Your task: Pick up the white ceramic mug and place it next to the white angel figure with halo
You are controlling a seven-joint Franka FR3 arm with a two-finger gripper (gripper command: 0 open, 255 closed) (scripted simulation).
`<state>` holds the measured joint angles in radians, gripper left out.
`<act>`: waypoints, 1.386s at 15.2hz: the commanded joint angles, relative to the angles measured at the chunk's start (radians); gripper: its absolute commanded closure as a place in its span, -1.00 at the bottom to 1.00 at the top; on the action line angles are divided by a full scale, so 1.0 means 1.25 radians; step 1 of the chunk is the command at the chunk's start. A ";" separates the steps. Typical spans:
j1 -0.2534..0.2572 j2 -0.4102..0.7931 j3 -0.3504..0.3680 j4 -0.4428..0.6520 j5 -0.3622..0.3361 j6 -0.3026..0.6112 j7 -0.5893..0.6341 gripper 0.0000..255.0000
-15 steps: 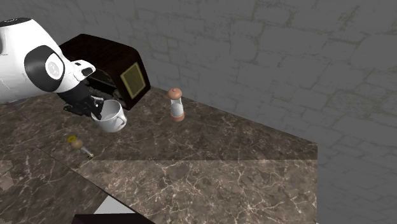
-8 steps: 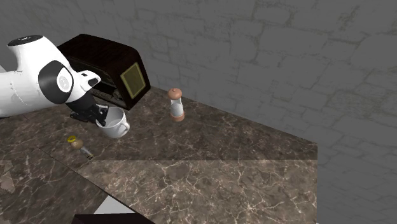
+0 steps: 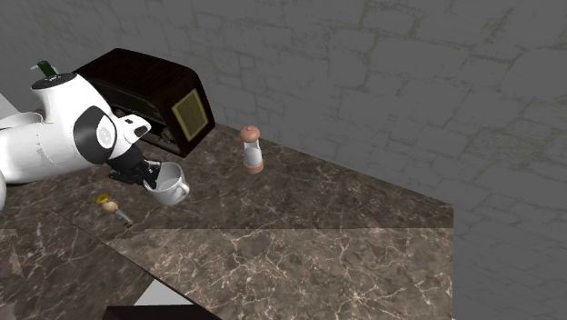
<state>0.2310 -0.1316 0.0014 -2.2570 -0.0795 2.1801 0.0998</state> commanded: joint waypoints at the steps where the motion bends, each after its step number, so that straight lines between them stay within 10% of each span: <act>1: -0.001 0.010 0.000 -0.014 -0.001 0.024 0.002 1.00; 21: -0.002 0.077 -0.001 -0.073 -0.011 0.150 0.014 1.00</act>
<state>0.2282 -0.0349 -0.0001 -2.3477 -0.0933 2.3676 0.1167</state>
